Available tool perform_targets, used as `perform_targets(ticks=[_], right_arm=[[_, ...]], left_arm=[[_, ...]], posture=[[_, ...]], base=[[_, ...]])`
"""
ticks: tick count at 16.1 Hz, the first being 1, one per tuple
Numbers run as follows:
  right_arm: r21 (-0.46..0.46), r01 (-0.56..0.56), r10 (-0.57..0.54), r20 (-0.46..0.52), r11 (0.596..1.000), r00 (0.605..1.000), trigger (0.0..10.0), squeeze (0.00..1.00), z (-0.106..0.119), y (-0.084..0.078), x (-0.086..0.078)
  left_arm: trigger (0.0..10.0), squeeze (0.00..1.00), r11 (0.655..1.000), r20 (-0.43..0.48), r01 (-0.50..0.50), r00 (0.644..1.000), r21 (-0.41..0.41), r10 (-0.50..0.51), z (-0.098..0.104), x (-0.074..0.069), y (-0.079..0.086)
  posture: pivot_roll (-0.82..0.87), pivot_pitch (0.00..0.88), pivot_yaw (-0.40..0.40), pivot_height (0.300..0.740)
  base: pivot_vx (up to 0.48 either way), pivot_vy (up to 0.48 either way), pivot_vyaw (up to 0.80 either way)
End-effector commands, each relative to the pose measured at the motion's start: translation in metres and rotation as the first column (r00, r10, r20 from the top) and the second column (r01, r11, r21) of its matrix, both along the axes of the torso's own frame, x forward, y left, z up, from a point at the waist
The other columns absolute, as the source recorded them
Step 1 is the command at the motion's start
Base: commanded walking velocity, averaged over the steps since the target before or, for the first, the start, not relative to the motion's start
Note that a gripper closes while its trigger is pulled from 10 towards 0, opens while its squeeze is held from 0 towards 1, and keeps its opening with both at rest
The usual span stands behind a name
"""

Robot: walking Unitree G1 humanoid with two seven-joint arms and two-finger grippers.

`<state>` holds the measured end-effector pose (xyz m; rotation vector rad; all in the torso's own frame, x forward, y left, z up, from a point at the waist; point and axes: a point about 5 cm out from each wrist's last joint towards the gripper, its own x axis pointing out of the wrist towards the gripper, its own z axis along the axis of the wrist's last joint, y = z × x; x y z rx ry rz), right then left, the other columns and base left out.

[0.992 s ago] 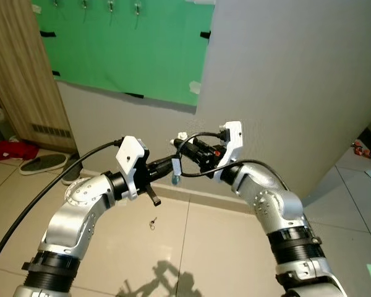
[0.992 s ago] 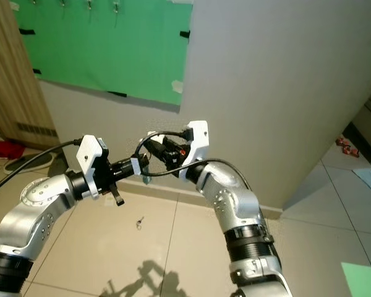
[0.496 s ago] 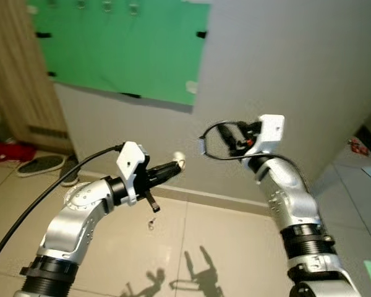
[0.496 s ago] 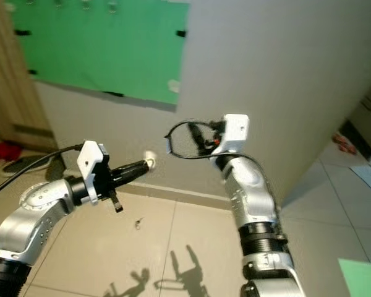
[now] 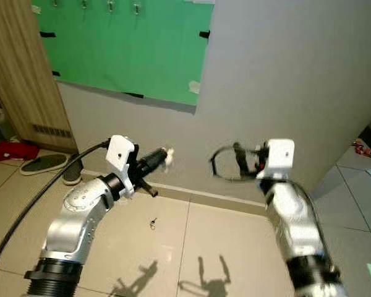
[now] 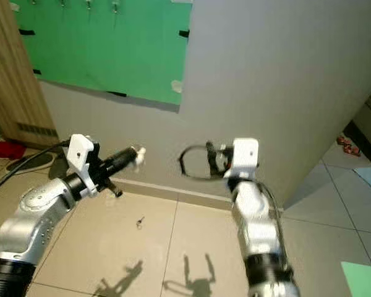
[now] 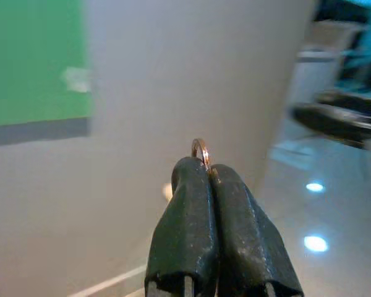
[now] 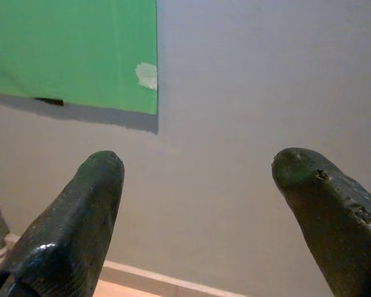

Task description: Hang keys on a hook

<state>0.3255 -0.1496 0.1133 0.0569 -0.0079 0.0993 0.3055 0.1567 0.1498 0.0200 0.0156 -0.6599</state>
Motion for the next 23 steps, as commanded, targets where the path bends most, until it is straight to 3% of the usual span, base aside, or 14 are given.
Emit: perform_targets(ticks=[1, 4, 5, 9, 10, 11, 12, 15, 23], right_arm=[[-0.003, 0.029, -0.029, 0.018, 1.000, 0.999, 10.0, 0.00, -0.007, -0.002, -0.012], [-0.031, 0.085, -0.085, 0.000, 0.996, 0.996, 10.0, 0.00, -0.021, -0.012, -0.025], [-0.110, 0.077, -0.080, -0.028, 0.991, 0.996, 10.0, 0.00, -0.033, -0.015, -0.032], [-0.063, 0.067, -0.068, -0.023, 0.996, 0.997, 10.0, 0.00, -0.033, -0.011, -0.031], [0.113, 0.048, -0.044, -0.037, 0.992, 0.998, 10.0, 0.00, -0.032, -0.009, -0.035], [0.179, 0.039, -0.032, -0.045, 0.983, 0.998, 10.0, 0.00, -0.034, -0.009, -0.041], [0.189, 0.039, -0.029, -0.059, 0.981, 0.998, 10.0, 0.00, -0.037, -0.010, -0.047], [0.231, 0.016, -0.002, -0.061, 0.973, 0.998, 10.0, 0.00, -0.036, -0.003, -0.049], [0.208, -0.004, 0.014, -0.045, 0.978, 0.999, 10.0, 0.00, -0.027, 0.001, -0.039]], left_arm=[[10.0, 0.00, 0.985, -0.023, -0.174, 0.985, -0.003, 0.174, -0.007, 0.006, 0.006], [10.0, 0.00, 0.947, -0.004, -0.318, 0.948, -0.031, 0.319, -0.006, 0.006, 0.013], [10.0, 0.00, 0.939, 0.004, -0.343, 0.939, -0.015, 0.343, -0.006, 0.005, 0.013], [10.0, 0.00, 0.931, 0.066, -0.362, 0.929, -0.047, 0.365, 0.003, 0.003, 0.004], [10.0, 0.00, 0.916, 0.010, -0.399, 0.917, -0.039, 0.400, -0.014, -0.015, -0.013], [10.0, 0.00, 0.910, -0.048, -0.412, 0.911, -0.049, 0.410, -0.025, -0.024, -0.016], [10.0, 0.00, 0.904, -0.093, -0.426, 0.902, -0.029, 0.422, -0.036, -0.029, -0.014], [10.0, 0.00, 0.884, -0.089, -0.467, 0.881, -0.015, 0.464, -0.038, -0.025, 0.000], [10.0, 0.00, 0.915, -0.066, -0.403, 0.913, 0.002, 0.402, -0.034, -0.015, -0.007]], posture=[[0.03, 0.000, -0.080, 0.740], [0.03, 0.000, -0.082, 0.740], [0.03, 0.000, -0.083, 0.740], [0.03, 0.000, -0.081, 0.740], [0.02, 0.000, -0.081, 0.740], [0.02, 0.000, -0.082, 0.740], [0.02, 0.000, -0.080, 0.740], [0.01, 0.000, -0.071, 0.740], [0.00, 0.000, -0.043, 0.740]], base=[[0.000, 0.000, 0.00], [0.000, 0.000, 0.00], [0.000, 0.000, 0.00], [0.000, 0.000, 0.00], [0.000, 0.000, 0.00], [0.000, 0.000, 0.00], [0.000, 0.000, 0.00], [0.275, 0.000, 0.00], [0.461, 0.000, 0.00]])
